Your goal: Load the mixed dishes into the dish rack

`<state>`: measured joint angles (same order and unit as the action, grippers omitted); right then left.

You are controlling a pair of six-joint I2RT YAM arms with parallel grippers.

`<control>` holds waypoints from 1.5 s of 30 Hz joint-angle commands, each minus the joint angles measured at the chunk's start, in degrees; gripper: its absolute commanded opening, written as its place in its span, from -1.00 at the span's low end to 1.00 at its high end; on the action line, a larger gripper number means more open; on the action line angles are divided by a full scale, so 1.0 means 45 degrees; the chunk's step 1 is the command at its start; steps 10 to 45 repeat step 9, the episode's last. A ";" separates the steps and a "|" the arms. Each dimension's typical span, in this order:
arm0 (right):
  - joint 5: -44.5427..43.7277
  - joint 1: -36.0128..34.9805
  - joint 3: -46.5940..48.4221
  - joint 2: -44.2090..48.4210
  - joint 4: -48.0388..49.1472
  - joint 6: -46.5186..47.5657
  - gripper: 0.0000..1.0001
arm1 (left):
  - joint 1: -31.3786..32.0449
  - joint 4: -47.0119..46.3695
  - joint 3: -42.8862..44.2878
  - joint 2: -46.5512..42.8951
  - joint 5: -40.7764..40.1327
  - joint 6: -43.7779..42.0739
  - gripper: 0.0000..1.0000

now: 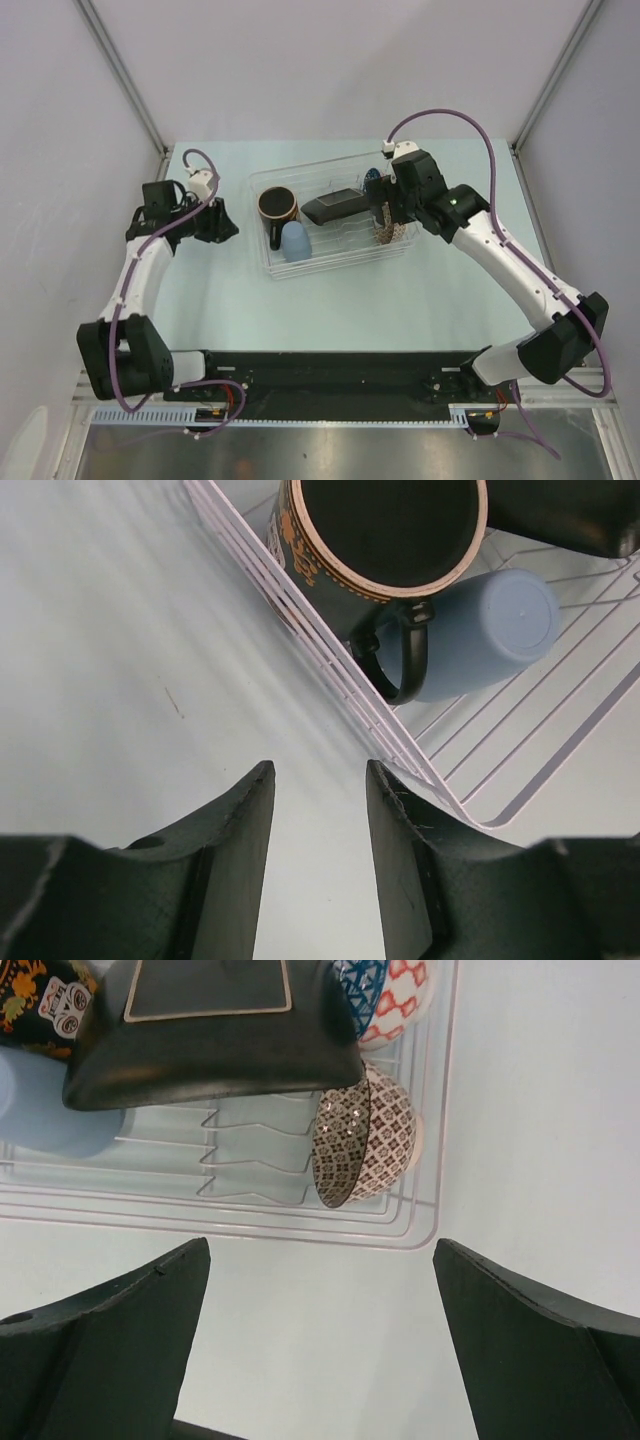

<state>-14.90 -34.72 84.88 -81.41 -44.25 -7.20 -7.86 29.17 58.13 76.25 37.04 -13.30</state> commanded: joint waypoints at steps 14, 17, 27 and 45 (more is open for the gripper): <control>0.1298 0.0020 -0.0073 0.1097 0.0595 -0.0333 1.00 | 0.0164 0.0589 -0.0691 -0.3154 -0.1957 0.0279 -0.03; 0.1298 0.0020 -0.0073 0.1097 0.0595 -0.0333 1.00 | 0.0164 0.0589 -0.0691 -0.3154 -0.1957 0.0279 -0.03; 0.1298 0.0020 -0.0073 0.1097 0.0595 -0.0333 1.00 | 0.0164 0.0589 -0.0691 -0.3154 -0.1957 0.0279 -0.03; 0.1298 0.0020 -0.0073 0.1097 0.0595 -0.0333 1.00 | 0.0164 0.0589 -0.0691 -0.3154 -0.1957 0.0279 -0.03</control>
